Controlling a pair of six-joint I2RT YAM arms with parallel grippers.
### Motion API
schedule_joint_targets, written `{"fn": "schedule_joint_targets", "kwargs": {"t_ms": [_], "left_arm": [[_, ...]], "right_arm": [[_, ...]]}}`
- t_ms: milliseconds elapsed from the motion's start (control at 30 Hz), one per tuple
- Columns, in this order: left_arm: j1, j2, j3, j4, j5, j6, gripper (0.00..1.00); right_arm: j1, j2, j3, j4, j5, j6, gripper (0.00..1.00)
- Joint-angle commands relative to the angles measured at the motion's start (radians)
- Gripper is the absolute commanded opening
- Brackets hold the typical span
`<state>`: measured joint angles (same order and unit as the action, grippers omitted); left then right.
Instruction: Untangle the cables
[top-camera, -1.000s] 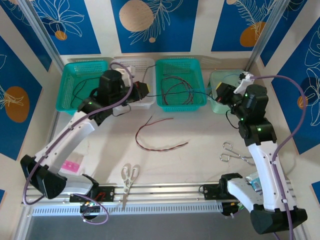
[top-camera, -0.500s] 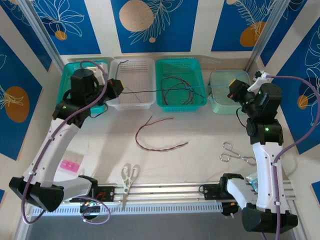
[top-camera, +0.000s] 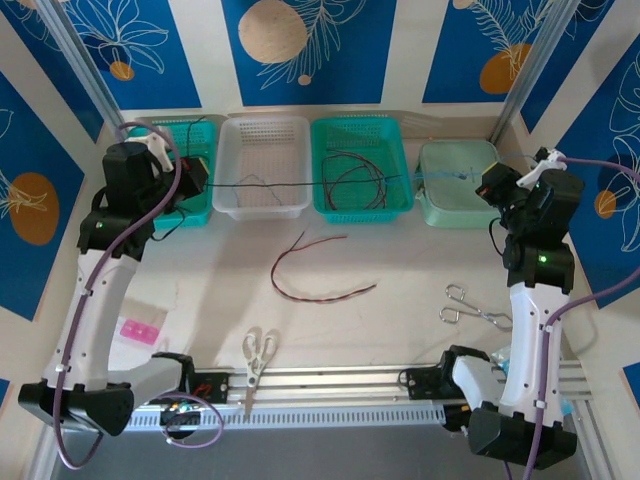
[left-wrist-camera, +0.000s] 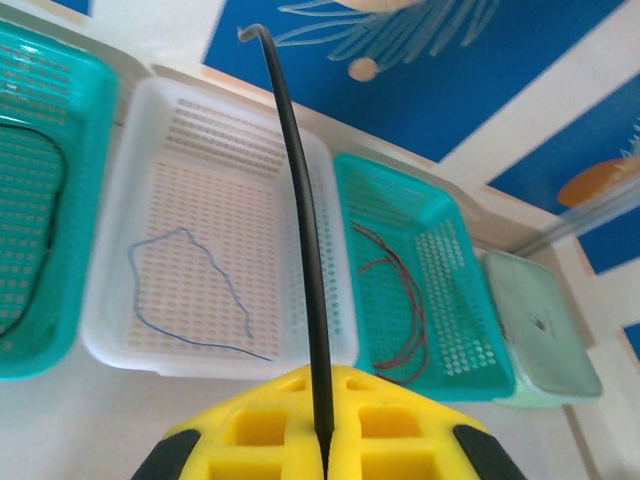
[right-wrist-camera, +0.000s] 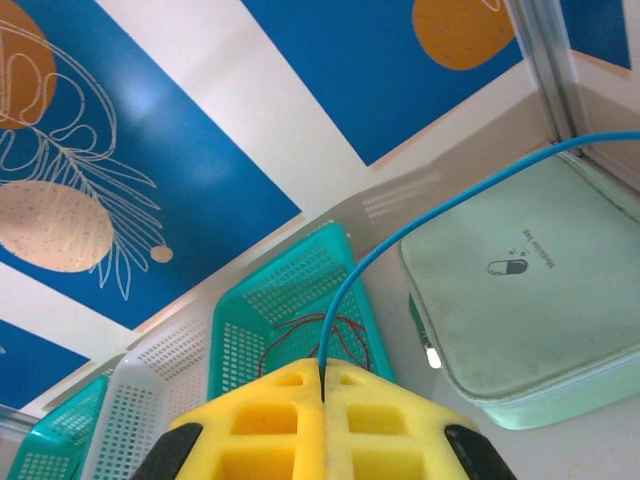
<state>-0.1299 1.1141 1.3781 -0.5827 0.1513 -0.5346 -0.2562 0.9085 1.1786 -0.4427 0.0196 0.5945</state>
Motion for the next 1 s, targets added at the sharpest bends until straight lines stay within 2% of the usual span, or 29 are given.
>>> {"fn": "schedule_joint_targets", "kwargs": {"t_ms": [0, 167, 267, 400, 567, 667, 833, 967], "left_arm": [[0.025, -0.034, -0.033, -0.001, -0.114, 0.050, 0.00], [0.045, -0.051, -0.038, 0.018, -0.162, 0.066, 0.00], [0.055, -0.053, -0.017, 0.024, -0.150, 0.067, 0.00], [0.055, -0.035, 0.027, 0.029, -0.105, 0.053, 0.00], [0.055, -0.009, 0.102, 0.024, -0.084, 0.050, 0.00], [0.055, 0.001, 0.133, 0.033, -0.081, 0.048, 0.00], [0.055, 0.027, 0.169, 0.045, -0.058, 0.035, 0.00], [0.055, 0.042, 0.181, 0.070, 0.014, 0.040, 0.00]], "right_arm": [[-0.009, -0.012, 0.030, -0.032, 0.063, -0.024, 0.00], [-0.012, -0.021, 0.037, -0.053, 0.116, -0.062, 0.00], [-0.011, -0.022, 0.045, -0.051, 0.090, -0.074, 0.00], [0.008, -0.012, 0.075, -0.042, -0.017, -0.063, 0.00], [0.057, 0.002, 0.113, 0.039, -0.234, -0.015, 0.00], [0.146, 0.028, 0.140, 0.091, -0.251, 0.042, 0.00], [0.364, 0.115, 0.196, 0.163, -0.116, 0.041, 0.00], [0.441, 0.184, 0.238, 0.216, -0.085, 0.056, 0.00]]}}
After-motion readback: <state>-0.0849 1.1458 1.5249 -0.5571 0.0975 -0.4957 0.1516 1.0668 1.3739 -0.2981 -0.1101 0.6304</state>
